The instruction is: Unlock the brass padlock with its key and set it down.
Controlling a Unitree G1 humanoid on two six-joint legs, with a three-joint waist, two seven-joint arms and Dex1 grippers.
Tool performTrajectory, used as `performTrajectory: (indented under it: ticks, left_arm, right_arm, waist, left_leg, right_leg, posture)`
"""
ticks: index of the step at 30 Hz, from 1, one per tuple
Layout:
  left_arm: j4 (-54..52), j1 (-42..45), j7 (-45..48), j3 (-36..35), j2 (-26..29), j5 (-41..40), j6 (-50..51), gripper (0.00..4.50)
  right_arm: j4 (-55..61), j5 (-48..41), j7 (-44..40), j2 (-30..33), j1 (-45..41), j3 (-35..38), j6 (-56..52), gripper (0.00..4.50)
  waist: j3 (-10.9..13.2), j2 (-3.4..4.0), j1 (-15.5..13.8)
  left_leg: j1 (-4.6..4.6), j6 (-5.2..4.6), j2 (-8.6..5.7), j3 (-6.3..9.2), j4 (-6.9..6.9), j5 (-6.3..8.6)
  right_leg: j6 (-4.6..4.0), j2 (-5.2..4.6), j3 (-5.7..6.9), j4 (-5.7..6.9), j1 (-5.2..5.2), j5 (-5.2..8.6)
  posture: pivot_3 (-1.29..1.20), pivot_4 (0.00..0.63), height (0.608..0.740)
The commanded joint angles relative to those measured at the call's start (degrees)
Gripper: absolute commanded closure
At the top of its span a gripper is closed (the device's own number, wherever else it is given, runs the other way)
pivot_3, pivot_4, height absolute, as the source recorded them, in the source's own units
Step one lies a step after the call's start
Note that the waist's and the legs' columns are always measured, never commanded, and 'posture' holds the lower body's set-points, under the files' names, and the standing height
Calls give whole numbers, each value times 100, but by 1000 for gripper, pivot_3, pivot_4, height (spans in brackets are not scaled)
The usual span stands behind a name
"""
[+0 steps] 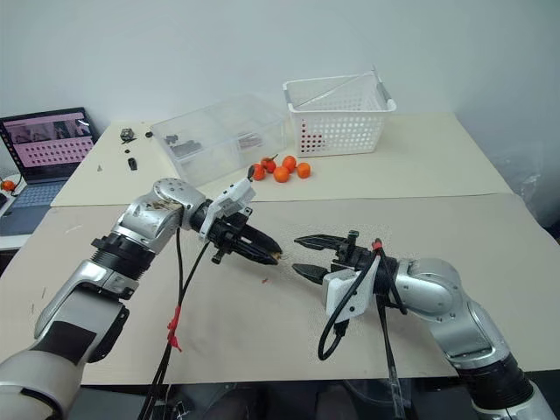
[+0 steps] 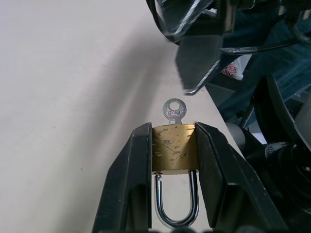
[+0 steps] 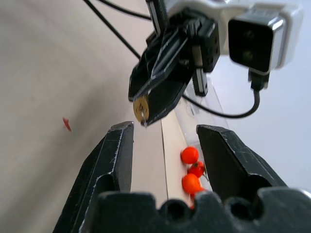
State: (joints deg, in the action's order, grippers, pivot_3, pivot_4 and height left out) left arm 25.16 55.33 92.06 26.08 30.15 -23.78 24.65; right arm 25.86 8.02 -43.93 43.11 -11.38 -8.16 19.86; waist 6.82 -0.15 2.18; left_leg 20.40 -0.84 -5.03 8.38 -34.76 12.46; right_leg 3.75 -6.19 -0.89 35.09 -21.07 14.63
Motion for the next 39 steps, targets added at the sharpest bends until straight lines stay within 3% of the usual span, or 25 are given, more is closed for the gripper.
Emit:
performTrajectory:
  ticks: [1,13,25,39]
  left_arm:
    - [-106,141,44,119,57,-245,-116,3716]
    - [-454,273,44,739,393,-954,244,3716]
    - [-562,273,44,820,301,-1100,273,3716]
    - [-459,482,44,1093,499,-1262,136,3716]
  right_arm:
    - [308,-81,-41,54,104,91,-35,1924]
    - [-170,560,54,-28,52,-204,485,1924]
    - [133,535,18,-408,-387,-326,-137,1924]
    - [-178,587,105,19,18,-43,151,1924]
  waist:
    - [0,0,-5]
    - [1,-1,33]
    - [0,0,-6]
    - [0,0,18]
  left_leg:
    - [1,-1,0,2,-2,0]
    - [-4,-6,1,-5,-2,3]
    - [-3,-6,0,6,-2,4]
    - [-6,-8,2,-2,-1,5]
  right_leg:
    - [0,0,0,-1,0,0]
    - [1,3,-5,2,-1,1]
    - [0,5,-6,0,-1,1]
    - [1,7,-7,1,-2,1]
  posture:
    - [0,150,740]
    - [0,150,740]
    - [0,150,740]
    - [0,150,740]
